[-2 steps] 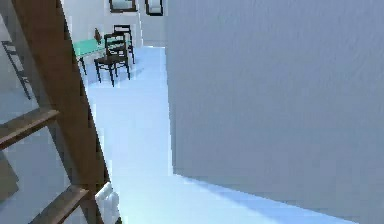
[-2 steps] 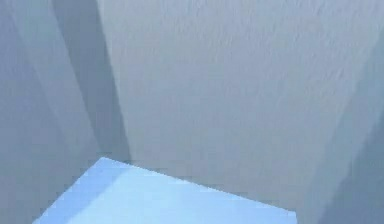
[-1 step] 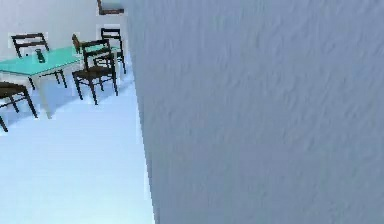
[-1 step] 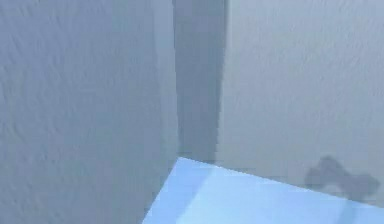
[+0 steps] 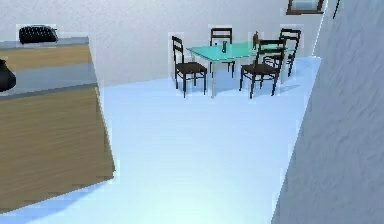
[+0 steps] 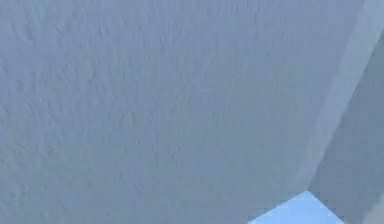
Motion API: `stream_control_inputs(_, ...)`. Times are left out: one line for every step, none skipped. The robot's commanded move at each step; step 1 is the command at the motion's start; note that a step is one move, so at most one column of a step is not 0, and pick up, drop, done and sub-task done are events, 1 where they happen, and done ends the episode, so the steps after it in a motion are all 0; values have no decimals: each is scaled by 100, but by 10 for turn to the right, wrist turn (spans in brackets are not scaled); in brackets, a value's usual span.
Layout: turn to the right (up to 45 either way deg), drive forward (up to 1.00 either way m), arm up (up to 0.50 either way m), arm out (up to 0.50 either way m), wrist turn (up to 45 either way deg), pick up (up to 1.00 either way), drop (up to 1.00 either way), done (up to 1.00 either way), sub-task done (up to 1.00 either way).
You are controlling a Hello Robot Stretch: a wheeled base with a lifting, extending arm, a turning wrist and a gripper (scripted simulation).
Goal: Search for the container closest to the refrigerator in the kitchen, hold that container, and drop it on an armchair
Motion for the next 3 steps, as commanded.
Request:
stream_control_inputs(-120, 0, 0, 0, 0, 0, 0, 0, 0)
stream_control_inputs(0, 100, 0, 0, 0, 0, 0, 0, 0)
stream_control_inputs(-30, 0, 0, 0, 0, 0, 0, 0, 0)
